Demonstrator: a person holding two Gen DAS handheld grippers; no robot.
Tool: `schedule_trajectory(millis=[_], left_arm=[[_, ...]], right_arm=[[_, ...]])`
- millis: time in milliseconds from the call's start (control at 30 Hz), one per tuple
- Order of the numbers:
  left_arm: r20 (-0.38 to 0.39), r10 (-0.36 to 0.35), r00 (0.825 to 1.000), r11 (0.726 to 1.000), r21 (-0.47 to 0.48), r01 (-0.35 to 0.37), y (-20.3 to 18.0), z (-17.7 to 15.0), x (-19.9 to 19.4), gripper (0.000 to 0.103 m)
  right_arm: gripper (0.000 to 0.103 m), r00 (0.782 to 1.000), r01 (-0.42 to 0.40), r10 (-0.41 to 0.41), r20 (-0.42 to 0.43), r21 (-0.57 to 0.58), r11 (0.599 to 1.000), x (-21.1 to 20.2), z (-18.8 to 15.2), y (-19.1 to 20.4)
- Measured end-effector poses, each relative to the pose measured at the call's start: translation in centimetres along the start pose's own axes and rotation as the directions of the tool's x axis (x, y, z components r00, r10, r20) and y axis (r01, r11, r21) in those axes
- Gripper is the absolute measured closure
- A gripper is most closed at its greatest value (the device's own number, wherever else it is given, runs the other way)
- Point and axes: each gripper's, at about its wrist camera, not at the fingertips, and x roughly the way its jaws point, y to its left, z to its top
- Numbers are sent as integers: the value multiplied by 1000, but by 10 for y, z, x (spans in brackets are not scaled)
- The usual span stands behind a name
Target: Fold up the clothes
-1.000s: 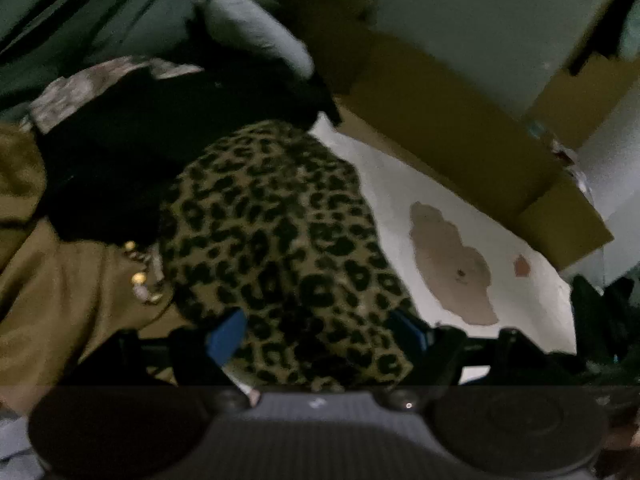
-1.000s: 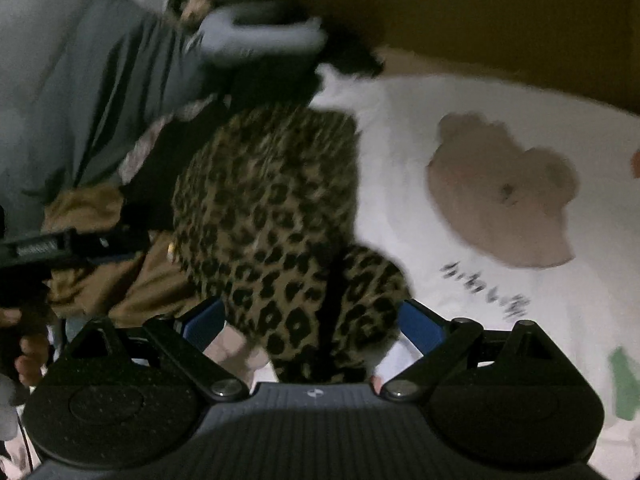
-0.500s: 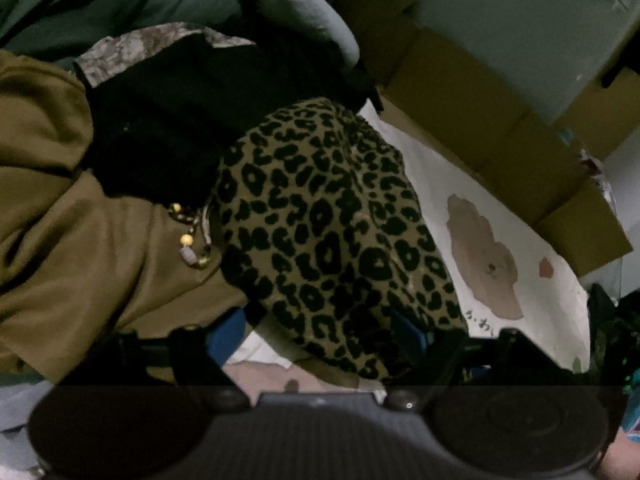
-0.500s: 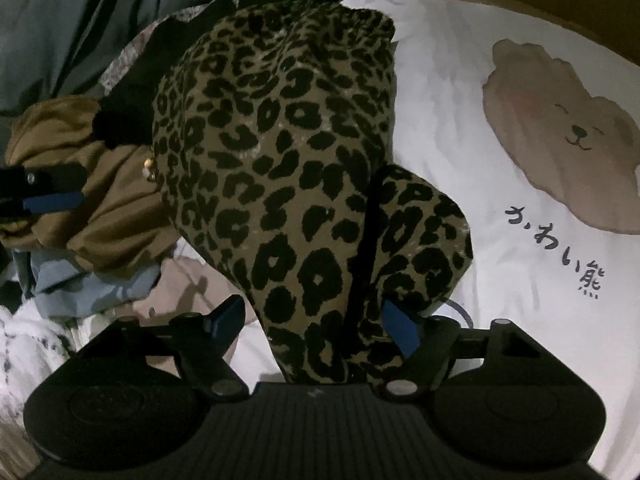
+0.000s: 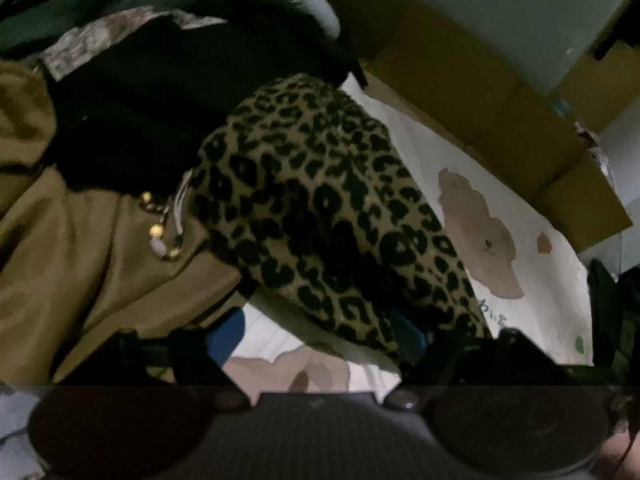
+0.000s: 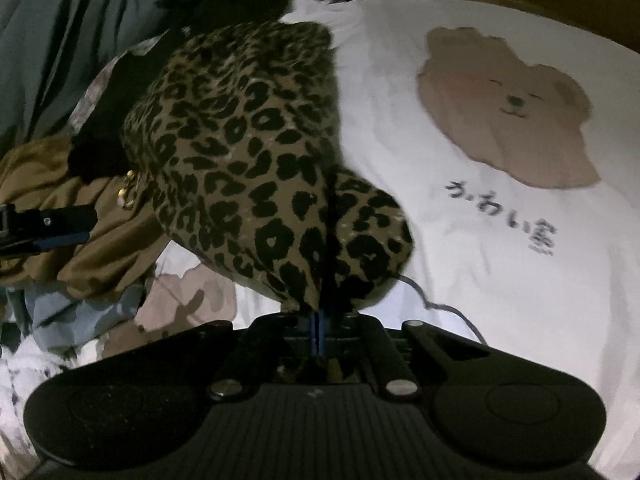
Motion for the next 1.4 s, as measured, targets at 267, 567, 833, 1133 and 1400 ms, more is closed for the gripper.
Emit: schedule_trajectory(millis=[267, 567, 833, 1133, 1400], left_arm=[[-10, -28, 1000, 999, 35, 28, -13, 15, 6, 21], [-23, -34, 999, 997, 64, 35, -24, 29, 20, 21], [-29, -47, 998, 997, 53, 48, -29, 31, 29, 21], [-44, -67, 997, 994, 83, 71, -42, 19, 45, 18], [-5, 40, 999, 999, 5, -40, -11, 16, 60, 17]], right_arm=[[103, 994, 67, -76, 77, 114, 991, -35, -6, -26], [103, 988, 7, -39, 150, 213, 977, -64, -8, -41], [103, 976, 10, -80, 204, 322, 947, -101, -15, -75], [103, 960, 99, -209, 186, 473, 875, -138, -46, -137], [100, 963, 103, -186, 194, 374, 922, -138, -62, -128]])
